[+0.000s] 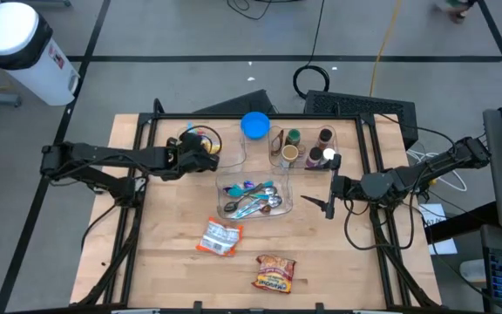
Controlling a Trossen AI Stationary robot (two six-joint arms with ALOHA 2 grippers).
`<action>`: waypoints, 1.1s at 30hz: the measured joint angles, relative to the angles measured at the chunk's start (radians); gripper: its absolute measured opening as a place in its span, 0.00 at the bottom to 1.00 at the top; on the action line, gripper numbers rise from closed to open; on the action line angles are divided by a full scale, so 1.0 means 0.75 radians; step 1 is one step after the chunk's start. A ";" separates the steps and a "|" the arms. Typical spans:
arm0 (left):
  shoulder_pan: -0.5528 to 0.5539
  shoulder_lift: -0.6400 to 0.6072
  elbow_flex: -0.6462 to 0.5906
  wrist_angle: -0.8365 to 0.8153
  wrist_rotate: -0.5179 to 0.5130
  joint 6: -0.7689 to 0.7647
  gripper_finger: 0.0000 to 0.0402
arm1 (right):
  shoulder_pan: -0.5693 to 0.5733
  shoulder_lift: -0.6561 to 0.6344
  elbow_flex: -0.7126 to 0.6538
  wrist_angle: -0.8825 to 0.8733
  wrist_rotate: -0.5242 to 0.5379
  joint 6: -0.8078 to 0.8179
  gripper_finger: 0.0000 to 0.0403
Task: Pick & Place Food Item
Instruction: Put the yellow noodle bag into the top left transparent bin, then put the orange noodle bag into the top left transparent bin
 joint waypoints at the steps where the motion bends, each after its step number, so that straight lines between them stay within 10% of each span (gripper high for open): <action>1: -0.001 0.000 0.000 -0.009 0.001 -0.016 0.03 | 0.000 0.000 0.000 0.000 0.000 0.000 0.94; 13: 0.005 0.000 0.000 -0.288 0.004 -0.303 0.03 | 0.000 0.000 -0.001 0.000 0.000 0.000 0.94; 33: -0.007 -0.043 0.142 -0.310 -0.022 0.032 0.61 | 0.000 0.000 0.000 0.000 0.000 0.001 0.94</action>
